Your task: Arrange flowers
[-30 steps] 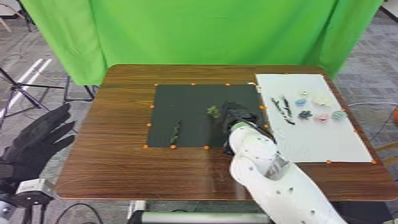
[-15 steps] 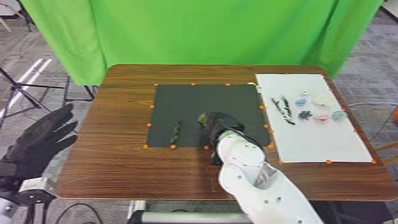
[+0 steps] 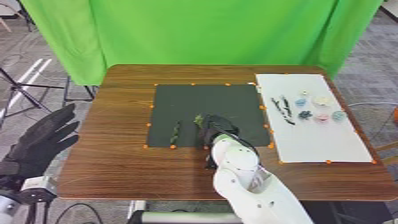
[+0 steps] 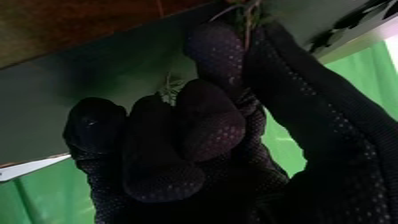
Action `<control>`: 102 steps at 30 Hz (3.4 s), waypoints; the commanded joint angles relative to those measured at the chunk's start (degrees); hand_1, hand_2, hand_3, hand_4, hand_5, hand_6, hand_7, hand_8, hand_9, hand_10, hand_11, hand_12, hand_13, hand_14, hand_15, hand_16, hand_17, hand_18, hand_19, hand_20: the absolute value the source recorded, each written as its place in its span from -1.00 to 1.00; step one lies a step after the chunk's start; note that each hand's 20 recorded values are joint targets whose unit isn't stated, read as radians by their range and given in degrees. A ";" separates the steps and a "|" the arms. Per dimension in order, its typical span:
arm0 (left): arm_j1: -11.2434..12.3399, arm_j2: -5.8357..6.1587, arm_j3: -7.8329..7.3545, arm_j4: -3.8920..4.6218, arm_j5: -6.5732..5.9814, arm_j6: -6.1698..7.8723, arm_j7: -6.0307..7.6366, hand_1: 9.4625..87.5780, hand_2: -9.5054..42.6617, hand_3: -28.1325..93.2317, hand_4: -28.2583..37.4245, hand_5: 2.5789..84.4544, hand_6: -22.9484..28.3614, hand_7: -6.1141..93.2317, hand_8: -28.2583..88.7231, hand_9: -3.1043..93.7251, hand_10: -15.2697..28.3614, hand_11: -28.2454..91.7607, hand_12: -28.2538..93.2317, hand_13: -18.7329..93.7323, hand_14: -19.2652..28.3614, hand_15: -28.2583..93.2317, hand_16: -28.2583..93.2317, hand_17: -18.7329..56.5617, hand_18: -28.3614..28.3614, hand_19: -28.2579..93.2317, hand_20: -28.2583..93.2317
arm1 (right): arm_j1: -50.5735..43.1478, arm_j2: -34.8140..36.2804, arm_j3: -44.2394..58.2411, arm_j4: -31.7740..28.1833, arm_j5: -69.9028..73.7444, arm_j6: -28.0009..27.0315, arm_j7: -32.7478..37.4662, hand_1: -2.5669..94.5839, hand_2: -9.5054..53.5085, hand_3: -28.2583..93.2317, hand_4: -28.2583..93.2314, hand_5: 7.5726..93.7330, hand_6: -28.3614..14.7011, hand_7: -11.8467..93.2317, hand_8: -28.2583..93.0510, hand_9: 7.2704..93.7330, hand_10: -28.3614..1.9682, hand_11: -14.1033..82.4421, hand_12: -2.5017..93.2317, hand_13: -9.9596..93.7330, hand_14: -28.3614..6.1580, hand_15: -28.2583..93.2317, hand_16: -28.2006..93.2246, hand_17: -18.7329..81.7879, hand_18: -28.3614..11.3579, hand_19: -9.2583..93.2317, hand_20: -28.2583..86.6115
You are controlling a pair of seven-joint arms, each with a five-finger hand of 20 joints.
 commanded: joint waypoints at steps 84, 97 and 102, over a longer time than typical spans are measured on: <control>1.85 -2.27 -0.68 -0.62 -0.22 -0.19 -0.11 -0.60 -0.96 0.58 -0.94 -0.56 -0.09 -0.55 -0.66 -0.62 0.05 -0.45 -0.13 -0.47 0.25 -0.41 -0.34 -0.85 0.62 -0.03 -0.37 | 1.29 29.93 6.16 4.32 4.78 7.22 -3.59 0.03 -1.00 0.81 -1.00 0.50 0.30 0.14 -0.30 0.68 0.32 0.45 0.12 0.62 0.20 0.78 0.08 0.10 -0.69 1.00 0.51; 1.83 -2.10 -0.66 -0.58 -0.24 -0.06 -0.05 -0.60 -0.95 0.58 -0.94 -0.56 -0.09 -0.55 -0.66 -0.62 0.06 -0.45 -0.13 -0.47 0.25 -0.41 -0.34 -0.85 0.62 -0.02 -0.37 | -0.71 31.17 10.35 -3.95 5.85 23.23 -8.22 -0.06 -1.00 0.87 -0.87 0.44 0.26 0.27 -0.25 0.69 0.31 0.60 0.12 0.64 0.18 0.86 0.10 0.13 -0.69 1.00 0.63; 1.78 -2.11 -0.76 -0.54 -0.27 -0.27 -0.27 -0.60 -0.96 0.58 -0.94 -0.56 -0.09 -0.55 -0.66 -0.62 0.05 -0.45 -0.13 -0.47 0.25 -0.41 -0.34 -0.85 0.62 -0.02 -0.37 | -1.09 30.79 9.77 -6.89 7.41 23.40 -12.76 -0.06 -1.00 0.87 -0.86 0.43 0.25 0.28 -0.24 0.69 0.31 0.62 0.10 0.64 0.18 0.87 0.10 0.13 -0.68 1.00 0.64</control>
